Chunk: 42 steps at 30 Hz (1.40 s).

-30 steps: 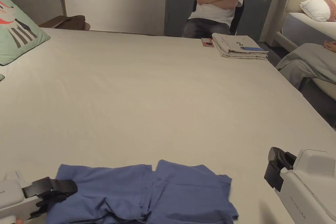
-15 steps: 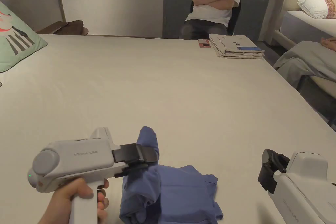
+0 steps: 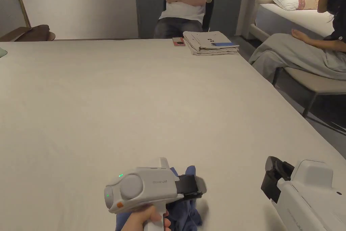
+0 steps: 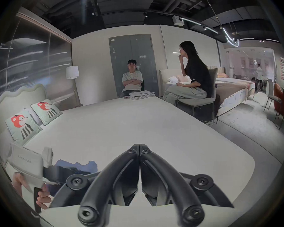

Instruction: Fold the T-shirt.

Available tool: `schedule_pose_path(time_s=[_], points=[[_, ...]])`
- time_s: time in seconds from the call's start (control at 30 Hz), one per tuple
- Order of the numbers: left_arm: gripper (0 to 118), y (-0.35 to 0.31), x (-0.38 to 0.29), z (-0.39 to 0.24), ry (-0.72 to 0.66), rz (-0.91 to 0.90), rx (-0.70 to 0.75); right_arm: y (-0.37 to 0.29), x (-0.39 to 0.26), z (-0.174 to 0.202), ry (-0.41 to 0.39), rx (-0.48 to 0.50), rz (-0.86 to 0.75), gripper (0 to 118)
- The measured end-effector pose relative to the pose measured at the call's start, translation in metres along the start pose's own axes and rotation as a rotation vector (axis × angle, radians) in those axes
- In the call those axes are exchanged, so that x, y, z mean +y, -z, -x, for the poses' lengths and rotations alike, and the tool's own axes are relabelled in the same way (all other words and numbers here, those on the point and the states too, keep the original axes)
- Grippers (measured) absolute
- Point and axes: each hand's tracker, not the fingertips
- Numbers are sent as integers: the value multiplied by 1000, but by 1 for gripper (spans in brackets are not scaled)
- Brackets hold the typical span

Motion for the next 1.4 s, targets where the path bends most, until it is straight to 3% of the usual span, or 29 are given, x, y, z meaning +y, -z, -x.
schedule_pose_path(time_s=[0.1,0.13,0.2,0.3,0.37,0.4,0.53,0.7,0.93,1.07,1.23,1.4], points=[[102,-25,5,-4,-16,-81,-126,1,-2,-1,3,-2,2,0],[85,-36,4,-6,14,-151,-118,1,-3,-1,4,-1,3,0],[23,-53,3,-7,96,-262,-41,1,-3,0,6,1,5,0],[2,-59,-10,-10,290,-359,204,2,-5,0,12,4,5,0],[1,-46,-23,-12,453,-360,417,2,-6,0,13,6,7,0],[1,-36,-31,-11,497,-338,457,2,-6,1,13,7,7,0],[1,-9,-60,-13,501,-231,363,1,-6,1,19,10,7,0],[1,35,-100,-35,639,-131,342,-1,-7,-4,17,2,7,0],[1,54,-106,-58,573,16,158,-4,-7,-13,23,-18,8,0],[1,19,-83,-57,472,-44,100,-5,-3,-14,11,-7,13,0],[1,-59,-40,-35,363,-212,121,7,-1,3,19,48,36,0],[1,-121,-19,8,267,-332,237,41,-22,49,-53,194,223,0]])
